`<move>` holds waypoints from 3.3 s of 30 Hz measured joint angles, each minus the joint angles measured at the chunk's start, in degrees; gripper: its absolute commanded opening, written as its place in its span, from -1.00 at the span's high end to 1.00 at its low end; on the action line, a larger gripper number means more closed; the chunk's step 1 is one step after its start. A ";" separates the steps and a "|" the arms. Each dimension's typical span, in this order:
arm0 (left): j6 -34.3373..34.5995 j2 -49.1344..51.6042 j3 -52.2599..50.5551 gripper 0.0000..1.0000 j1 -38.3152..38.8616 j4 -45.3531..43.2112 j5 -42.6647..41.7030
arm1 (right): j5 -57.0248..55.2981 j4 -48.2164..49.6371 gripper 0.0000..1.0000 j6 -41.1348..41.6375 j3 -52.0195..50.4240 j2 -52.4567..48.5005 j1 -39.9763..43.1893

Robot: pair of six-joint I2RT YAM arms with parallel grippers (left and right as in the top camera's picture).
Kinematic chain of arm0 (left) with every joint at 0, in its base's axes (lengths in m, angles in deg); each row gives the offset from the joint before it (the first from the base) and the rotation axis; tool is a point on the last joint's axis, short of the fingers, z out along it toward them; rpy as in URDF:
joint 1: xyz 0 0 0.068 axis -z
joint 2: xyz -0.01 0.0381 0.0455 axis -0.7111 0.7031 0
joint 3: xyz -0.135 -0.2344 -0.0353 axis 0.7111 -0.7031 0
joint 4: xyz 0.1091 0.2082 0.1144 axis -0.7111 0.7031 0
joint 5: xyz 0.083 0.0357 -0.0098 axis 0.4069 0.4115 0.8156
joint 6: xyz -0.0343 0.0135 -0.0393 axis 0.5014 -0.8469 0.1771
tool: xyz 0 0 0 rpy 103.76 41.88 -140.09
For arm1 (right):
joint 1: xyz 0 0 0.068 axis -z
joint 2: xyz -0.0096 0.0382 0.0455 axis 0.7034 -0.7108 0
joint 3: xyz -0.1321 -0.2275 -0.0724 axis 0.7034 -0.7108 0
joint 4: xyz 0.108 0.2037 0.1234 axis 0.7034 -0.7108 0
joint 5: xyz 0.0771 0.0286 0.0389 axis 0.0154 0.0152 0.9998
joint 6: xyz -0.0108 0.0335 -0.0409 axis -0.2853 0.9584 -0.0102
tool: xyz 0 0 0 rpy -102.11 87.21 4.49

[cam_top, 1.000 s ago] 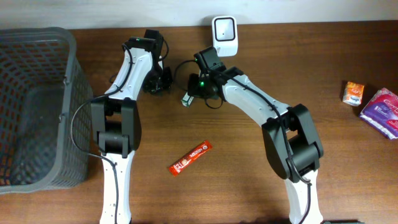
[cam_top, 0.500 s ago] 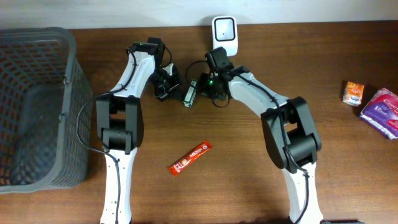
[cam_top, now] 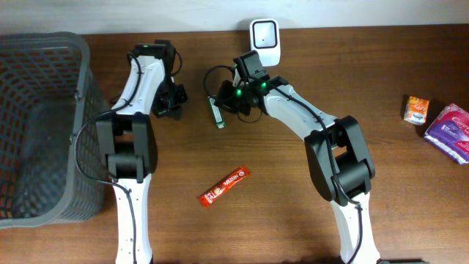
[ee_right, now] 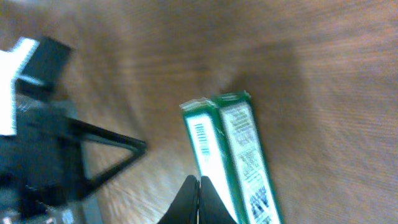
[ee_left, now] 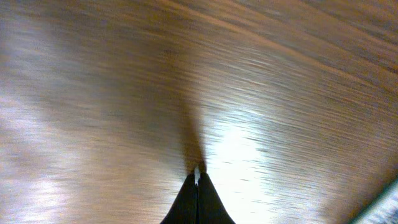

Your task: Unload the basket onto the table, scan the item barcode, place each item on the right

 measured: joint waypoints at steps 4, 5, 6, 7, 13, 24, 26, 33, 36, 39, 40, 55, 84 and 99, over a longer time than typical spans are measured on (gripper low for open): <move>0.50 -0.83 -0.33 1.00 -0.61 0.76 3.74 | -5.99 -5.46 0.92 -0.76 0.15 0.00 -0.24; 0.52 -0.83 -0.33 1.00 -0.59 0.76 3.89 | -6.71 -5.75 0.92 -0.94 0.15 0.00 -0.50; 0.50 -0.83 -0.33 1.00 -0.59 0.79 3.89 | -7.19 -5.66 0.92 -1.27 0.15 0.00 -1.36; 0.50 -0.83 -0.33 1.00 -0.59 0.79 4.09 | -7.48 -5.16 0.92 -1.36 0.15 0.00 -2.84; 0.68 -0.83 -0.35 1.00 -0.59 0.81 5.81 | -7.63 -4.68 0.92 -3.54 1.64 -0.04 -5.51; 0.70 -0.83 -0.39 1.00 -0.57 0.02 5.84 | -20.57 -3.26 0.92 -9.97 8.57 -1.64 -5.33; 0.70 -0.83 -0.39 1.00 -0.57 0.07 5.84 | -20.74 -6.01 0.92 -10.69 8.39 -4.02 -5.51; 0.70 -0.85 -0.39 0.96 -0.52 0.04 5.81 | -17.57 -22.45 0.63 -15.56 8.35 -3.50 -5.75; 0.74 -0.85 -0.39 -0.80 -0.52 0.02 5.81 | -14.43 -22.29 -0.33 -17.81 8.35 -0.63 -5.75; 1.29 -0.85 -0.39 -0.96 -0.52 -0.48 5.81 | -13.79 -22.03 -0.34 -23.47 8.35 -0.35 -5.75; 2.29 -0.85 -0.39 -0.99 -0.52 -0.63 6.08 | -13.55 -21.18 -0.34 -24.74 8.35 -0.35 -5.90; 11.89 -0.87 -0.39 -0.98 -5.07 1.75 8.37 | -26.71 -15.32 0.60 -9.07 8.35 -4.44 -12.59; 12.09 -0.94 -0.46 -0.99 -5.09 2.14 8.79 | -11.28 -60.46 0.35 -28.83 19.54 -1.46 33.14; 12.07 -0.96 -0.46 -0.98 -5.07 2.16 8.79 | -12.11 -42.38 0.92 -16.33 7.37 -1.60 18.91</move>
